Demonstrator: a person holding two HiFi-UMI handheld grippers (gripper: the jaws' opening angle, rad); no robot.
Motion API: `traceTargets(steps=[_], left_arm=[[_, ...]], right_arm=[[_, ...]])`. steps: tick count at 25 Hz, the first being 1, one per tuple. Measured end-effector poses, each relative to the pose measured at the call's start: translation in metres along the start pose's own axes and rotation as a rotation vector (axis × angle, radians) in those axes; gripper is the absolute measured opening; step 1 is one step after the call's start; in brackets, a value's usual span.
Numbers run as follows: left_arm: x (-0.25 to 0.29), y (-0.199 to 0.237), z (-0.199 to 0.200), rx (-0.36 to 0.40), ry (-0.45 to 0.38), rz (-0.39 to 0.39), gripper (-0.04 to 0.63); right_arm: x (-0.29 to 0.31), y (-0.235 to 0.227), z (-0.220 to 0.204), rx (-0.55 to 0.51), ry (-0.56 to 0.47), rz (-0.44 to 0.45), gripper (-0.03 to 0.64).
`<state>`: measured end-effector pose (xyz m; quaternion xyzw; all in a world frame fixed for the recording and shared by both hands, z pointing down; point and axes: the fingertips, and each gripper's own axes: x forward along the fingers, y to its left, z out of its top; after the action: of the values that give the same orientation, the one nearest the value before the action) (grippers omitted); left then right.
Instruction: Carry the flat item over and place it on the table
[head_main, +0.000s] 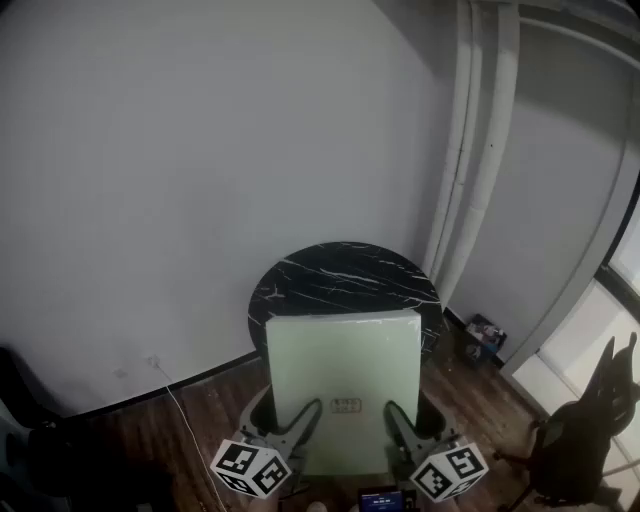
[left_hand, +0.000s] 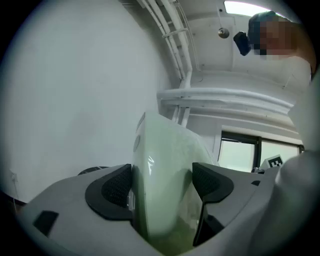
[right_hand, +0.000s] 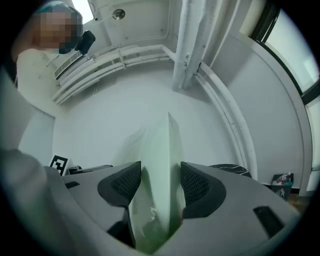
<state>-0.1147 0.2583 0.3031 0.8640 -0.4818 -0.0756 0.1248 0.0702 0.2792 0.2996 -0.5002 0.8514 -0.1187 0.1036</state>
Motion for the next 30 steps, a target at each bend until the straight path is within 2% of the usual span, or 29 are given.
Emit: traceTargets(steps=[12, 22, 30], left_arm=[[-0.014, -0.007, -0.011, -0.017, 0.016, 0.024, 0.373], [-0.008, -0.023, -0.02, -0.02, 0.022, 0.029, 0.373], [0.012, -0.021, -0.024, -0.012, 0.026, 0.023, 0.373]], right_arm=[[-0.013, 0.002, -0.009, 0.017, 0.028, 0.011, 0.225], [-0.026, -0.015, -0.009, 0.048, 0.03, 0.02, 0.225], [-0.017, -0.032, -0.009, 0.063, 0.021, 0.016, 0.225]])
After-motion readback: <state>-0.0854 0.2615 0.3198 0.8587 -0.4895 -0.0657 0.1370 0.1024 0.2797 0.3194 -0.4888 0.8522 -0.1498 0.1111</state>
